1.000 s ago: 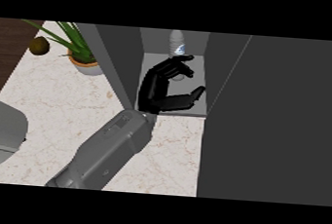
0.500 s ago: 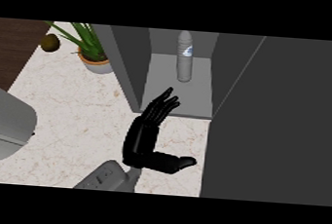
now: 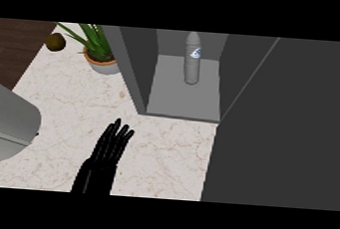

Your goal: Pick up the bottled water, place it into the cabinet and close the cabinet

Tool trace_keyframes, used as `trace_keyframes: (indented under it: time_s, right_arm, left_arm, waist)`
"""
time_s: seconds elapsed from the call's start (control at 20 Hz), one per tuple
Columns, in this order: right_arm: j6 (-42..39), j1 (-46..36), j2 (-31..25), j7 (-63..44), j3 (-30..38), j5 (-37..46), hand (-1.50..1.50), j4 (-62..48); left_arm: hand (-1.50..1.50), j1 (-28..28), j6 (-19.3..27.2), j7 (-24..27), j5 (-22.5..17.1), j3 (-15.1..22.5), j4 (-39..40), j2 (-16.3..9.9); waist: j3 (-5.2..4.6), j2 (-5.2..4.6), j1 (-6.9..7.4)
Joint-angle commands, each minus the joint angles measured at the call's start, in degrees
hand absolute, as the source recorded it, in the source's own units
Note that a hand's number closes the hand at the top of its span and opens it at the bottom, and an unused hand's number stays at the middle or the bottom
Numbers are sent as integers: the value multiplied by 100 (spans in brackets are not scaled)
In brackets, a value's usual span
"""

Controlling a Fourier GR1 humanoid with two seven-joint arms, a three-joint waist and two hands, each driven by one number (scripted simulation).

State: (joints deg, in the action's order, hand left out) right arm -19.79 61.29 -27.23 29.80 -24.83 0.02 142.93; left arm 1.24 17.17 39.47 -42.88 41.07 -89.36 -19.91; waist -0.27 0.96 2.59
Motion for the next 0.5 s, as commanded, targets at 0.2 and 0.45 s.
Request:
trace_keyframes:
  time_s: [0.2,0.45]
  right_arm:
    - [-366,-761,-824,-664,-278,1181,150,1114]
    - [-179,-1221,-654,-1163,-973,1151,150,1110]
  left_arm:
    - [-150,1147,-717,585,-60,-195,-785,-1132]
    - [-150,1839,-1166,877,-337,-723,-1158,-1971]
  waist:
    - [-23,-3,79]
    - [-27,-22,111]
